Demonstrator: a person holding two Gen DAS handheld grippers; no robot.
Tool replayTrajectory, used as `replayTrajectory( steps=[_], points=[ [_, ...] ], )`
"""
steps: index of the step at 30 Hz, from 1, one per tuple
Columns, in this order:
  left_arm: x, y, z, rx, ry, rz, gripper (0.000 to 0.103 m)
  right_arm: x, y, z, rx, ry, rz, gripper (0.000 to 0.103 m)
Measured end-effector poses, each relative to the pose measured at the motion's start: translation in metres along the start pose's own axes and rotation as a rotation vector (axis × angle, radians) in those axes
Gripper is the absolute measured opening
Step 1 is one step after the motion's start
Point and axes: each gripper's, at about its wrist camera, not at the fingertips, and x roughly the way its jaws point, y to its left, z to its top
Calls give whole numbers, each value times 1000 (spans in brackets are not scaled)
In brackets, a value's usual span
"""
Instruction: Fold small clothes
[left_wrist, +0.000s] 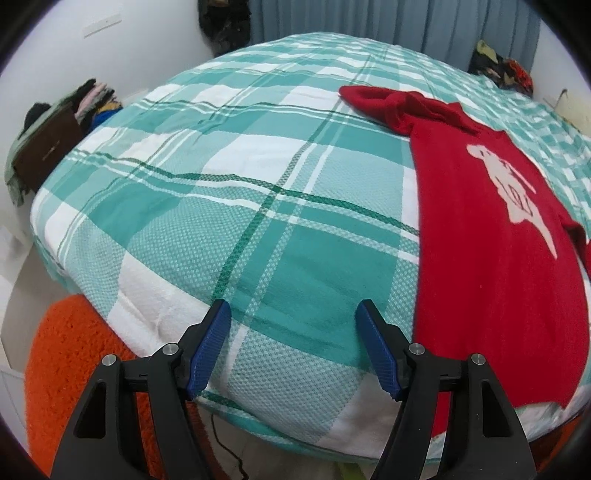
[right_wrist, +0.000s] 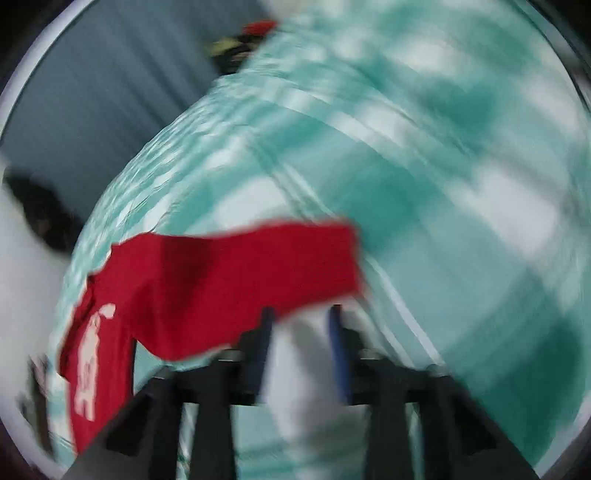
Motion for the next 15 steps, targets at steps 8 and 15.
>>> replayTrajectory(
  steps=[8, 15],
  points=[
    [2, -2, -2, 9, -1, 28, 74, 14, -62, 0, 362, -15, 334, 41],
    [7, -3, -1, 4, 9, 42, 80, 60, -62, 36, 358, 68, 372, 9]
  ],
)
